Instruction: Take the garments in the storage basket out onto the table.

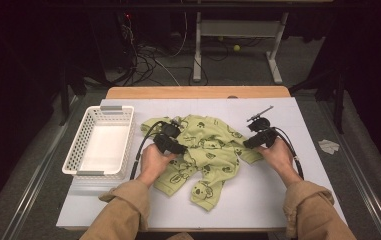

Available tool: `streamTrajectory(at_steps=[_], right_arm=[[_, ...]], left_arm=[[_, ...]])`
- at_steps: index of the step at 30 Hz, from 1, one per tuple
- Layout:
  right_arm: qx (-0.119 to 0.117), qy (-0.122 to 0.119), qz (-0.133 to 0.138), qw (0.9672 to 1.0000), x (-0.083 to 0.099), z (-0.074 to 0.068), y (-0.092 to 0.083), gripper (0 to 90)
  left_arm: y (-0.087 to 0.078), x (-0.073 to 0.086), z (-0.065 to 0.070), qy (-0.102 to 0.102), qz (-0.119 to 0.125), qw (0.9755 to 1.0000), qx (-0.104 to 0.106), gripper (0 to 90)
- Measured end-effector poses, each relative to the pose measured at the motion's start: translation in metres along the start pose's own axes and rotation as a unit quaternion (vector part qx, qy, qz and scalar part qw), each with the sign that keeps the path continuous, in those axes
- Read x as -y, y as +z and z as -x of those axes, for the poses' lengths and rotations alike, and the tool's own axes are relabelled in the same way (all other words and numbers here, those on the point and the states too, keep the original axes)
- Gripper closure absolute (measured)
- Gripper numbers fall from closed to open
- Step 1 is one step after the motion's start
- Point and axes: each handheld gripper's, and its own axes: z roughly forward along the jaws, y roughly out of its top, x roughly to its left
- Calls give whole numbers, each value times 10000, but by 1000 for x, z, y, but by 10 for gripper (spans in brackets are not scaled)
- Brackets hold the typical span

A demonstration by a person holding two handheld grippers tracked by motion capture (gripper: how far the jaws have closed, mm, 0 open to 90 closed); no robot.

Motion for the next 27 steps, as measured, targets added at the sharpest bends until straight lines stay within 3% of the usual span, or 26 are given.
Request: streamTrajectory(at_steps=[3, 5, 12, 16, 18, 20, 23, 27], right_arm=[[-37, -142, -36, 9999, -1, -4, -1, 811], [174, -290, -3, 9994, -2, -9, -4, 852], [670, -439, 534, 9954, -12, -7, -32, 855], [758, -436, 756, 9933, -15, -3, -45, 854], [769, -532, 725, 9930, -14, -7, -45, 848], [816, -832, 534, 9918, -12, -16, -39, 839], [490, -999, 302, 9933, -8, -28, -23, 806], [205, -1026, 80, 9945, -3, -42, -9, 761]], left_arm=[[-5, 10, 1, -67, 119, 9999, 76, 477], [-7, 15, 1, -83, 142, 9998, 128, 477], [-11, 28, 5, -94, 286, 9989, 370, 477], [-11, 32, 5, -81, 322, 9986, 419, 477], [-10, 34, 3, -120, 357, 9982, 466, 477], [-8, 35, 2, -139, 290, 9984, 470, 477], [-7, 36, 1, -138, 276, 9985, 452, 477], [-11, 35, 1, -127, 358, 9985, 407, 479]])
